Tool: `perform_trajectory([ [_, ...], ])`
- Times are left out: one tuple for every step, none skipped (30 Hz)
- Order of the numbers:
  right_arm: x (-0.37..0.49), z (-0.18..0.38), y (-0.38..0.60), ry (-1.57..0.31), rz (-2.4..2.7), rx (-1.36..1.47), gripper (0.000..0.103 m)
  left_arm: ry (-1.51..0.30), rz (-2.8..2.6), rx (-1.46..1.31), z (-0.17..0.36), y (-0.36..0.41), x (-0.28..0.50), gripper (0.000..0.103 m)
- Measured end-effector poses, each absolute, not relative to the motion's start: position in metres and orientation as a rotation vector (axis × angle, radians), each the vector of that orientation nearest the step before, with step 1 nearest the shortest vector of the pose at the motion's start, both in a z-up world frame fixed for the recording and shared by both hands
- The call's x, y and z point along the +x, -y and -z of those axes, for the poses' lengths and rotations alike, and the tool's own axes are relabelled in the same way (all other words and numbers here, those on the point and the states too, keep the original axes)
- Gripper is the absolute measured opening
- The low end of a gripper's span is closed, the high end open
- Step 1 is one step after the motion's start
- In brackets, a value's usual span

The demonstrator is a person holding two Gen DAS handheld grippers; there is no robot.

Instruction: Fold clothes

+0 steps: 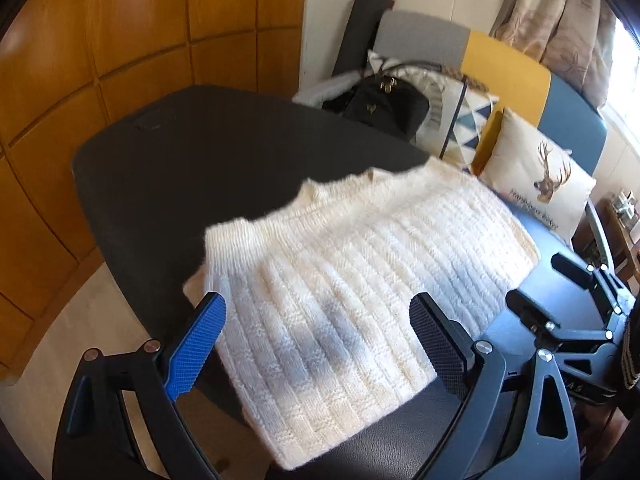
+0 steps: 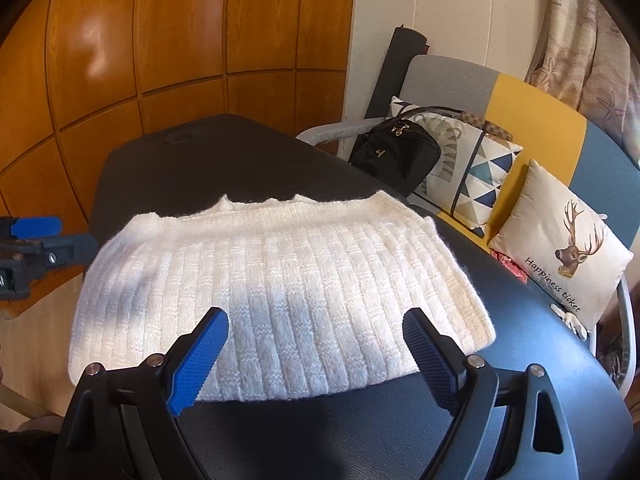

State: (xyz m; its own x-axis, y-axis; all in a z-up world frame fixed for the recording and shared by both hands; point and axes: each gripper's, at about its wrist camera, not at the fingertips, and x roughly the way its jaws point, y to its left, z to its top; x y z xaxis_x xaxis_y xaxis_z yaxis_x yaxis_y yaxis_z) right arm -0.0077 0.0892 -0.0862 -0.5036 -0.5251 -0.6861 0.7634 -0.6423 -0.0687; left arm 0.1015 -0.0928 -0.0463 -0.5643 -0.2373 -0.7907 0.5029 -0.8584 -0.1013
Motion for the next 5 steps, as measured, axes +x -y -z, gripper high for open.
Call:
perform_trajectory([
  [-0.0079, 0.0866, -0.0899, -0.472, 2.163, 0.825, 0.091, -0.453, 2.407, 1.155, 0.0477, 0.0934, 0.1028, 0.095],
  [-0.0079, 0.0873, -0.0903, -0.474, 2.167, 0.826, 0.091, -0.456, 2.400, 1.153, 0.0483, 0.0939, 0.1039, 0.095],
  [-0.0078, 0.0883, -0.0908, -0.475, 2.166, 0.832, 0.091, -0.457, 2.396, 1.156, 0.0489, 0.0943, 0.1041, 0.096],
  [-0.0078, 0.0890, -0.0913, -0.473, 2.165, 0.838, 0.091, -0.454, 2.394, 1.155, 0.0487, 0.0945, 0.1045, 0.096],
  [-0.0078, 0.0897, -0.0919, -0.471, 2.163, 0.844, 0.091, -0.448, 2.393, 1.152, 0.0481, 0.0944, 0.1050, 0.096],
])
